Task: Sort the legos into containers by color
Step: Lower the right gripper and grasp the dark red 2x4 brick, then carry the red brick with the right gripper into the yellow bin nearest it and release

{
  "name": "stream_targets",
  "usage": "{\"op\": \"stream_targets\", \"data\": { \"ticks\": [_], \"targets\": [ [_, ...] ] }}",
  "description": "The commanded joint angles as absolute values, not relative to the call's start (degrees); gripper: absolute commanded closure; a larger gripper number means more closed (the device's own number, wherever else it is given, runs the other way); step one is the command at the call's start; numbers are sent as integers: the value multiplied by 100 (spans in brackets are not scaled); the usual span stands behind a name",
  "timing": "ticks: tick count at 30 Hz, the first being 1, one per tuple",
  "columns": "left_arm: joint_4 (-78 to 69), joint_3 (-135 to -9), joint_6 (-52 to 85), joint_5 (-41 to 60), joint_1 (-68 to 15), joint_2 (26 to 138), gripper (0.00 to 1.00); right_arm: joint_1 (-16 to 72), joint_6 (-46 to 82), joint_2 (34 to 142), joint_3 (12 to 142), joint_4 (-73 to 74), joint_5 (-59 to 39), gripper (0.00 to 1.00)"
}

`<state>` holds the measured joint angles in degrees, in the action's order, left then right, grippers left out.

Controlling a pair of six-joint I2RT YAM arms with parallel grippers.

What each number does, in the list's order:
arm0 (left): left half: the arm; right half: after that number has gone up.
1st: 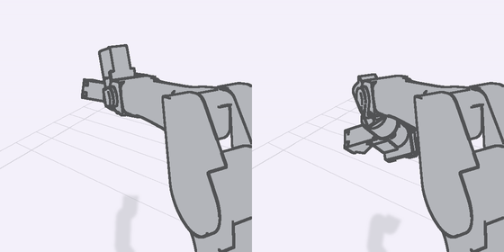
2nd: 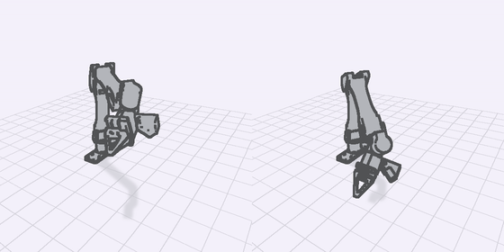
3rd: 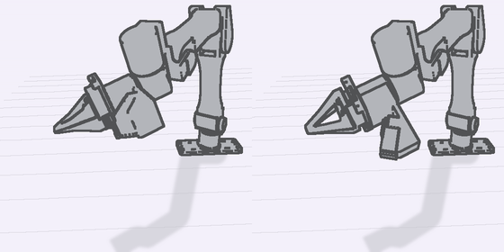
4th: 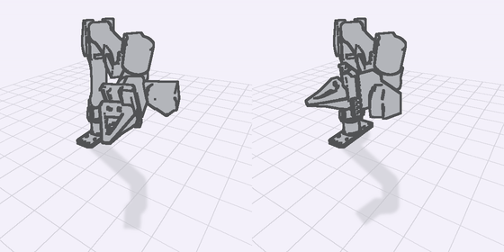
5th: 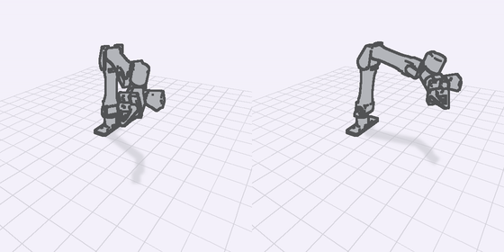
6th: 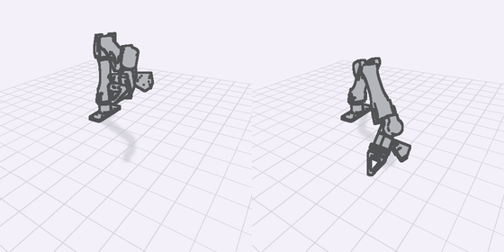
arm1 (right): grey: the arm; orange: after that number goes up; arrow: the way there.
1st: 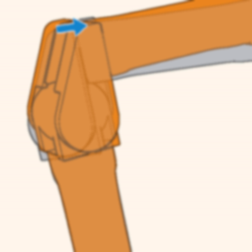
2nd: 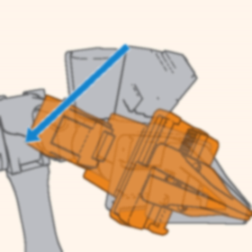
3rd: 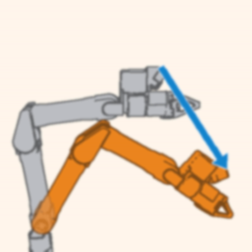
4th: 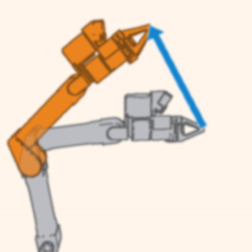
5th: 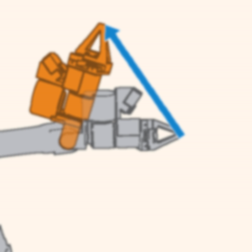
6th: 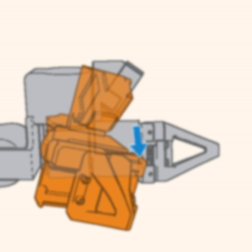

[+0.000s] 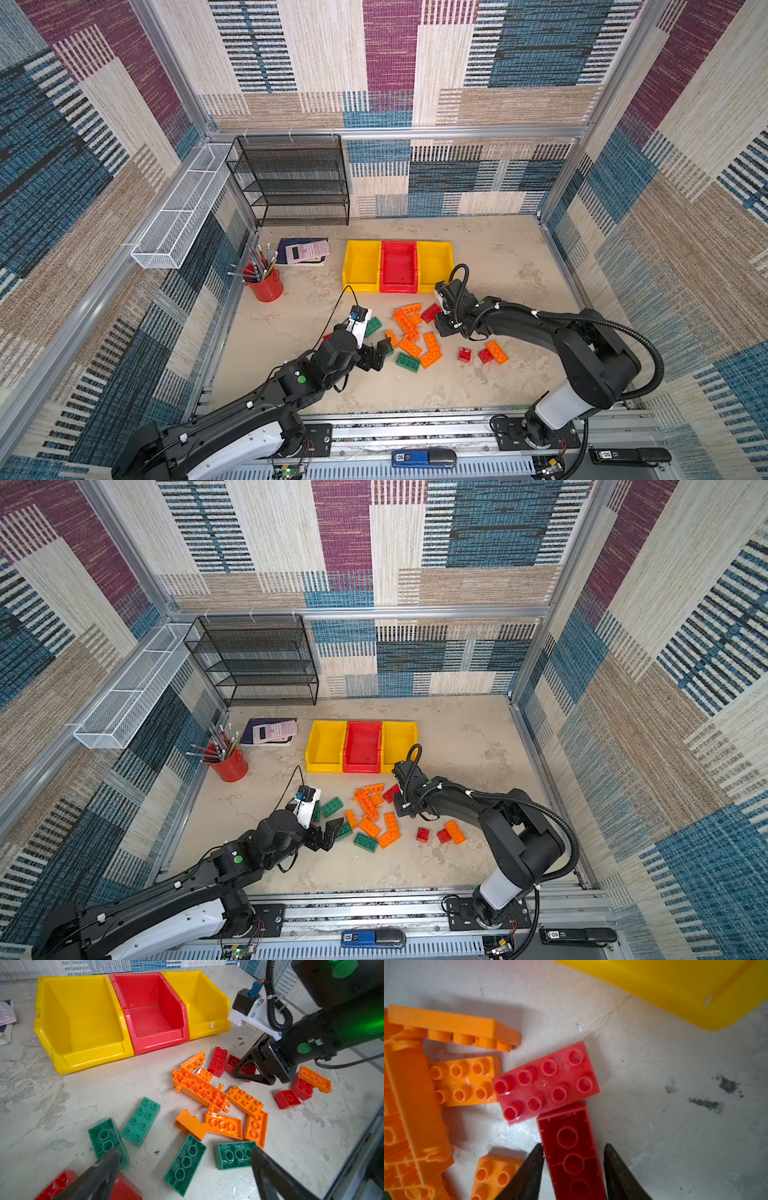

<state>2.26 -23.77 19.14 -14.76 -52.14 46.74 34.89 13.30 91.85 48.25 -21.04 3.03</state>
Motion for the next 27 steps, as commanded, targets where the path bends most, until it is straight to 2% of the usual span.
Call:
{"op": "stream_targets", "data": {
  "ticks": [1,7,14,19,23,27],
  "targets": [
    [350,-2378,1925,-1459,-5210,4621,1,3498,1430,9220,4830,-1970,322,55],
    [631,-2441,2019,-1494,-5212,4427,1,3497,1499,9150,4866,-2000,358,67],
    [1171,-2574,2206,-1521,-5209,3990,1,3498,1625,8653,5007,-2156,371,67],
    [1058,-2535,2160,-1555,-5209,3825,1,3489,1569,8376,5555,-2251,618,67],
    [677,-2538,2006,-1425,-5202,3968,1,3383,1433,8742,6216,-2050,905,66],
    [472,-2667,1901,-1372,-5194,4258,1,3130,1362,9593,7066,-1974,872,67]
  ]
}}
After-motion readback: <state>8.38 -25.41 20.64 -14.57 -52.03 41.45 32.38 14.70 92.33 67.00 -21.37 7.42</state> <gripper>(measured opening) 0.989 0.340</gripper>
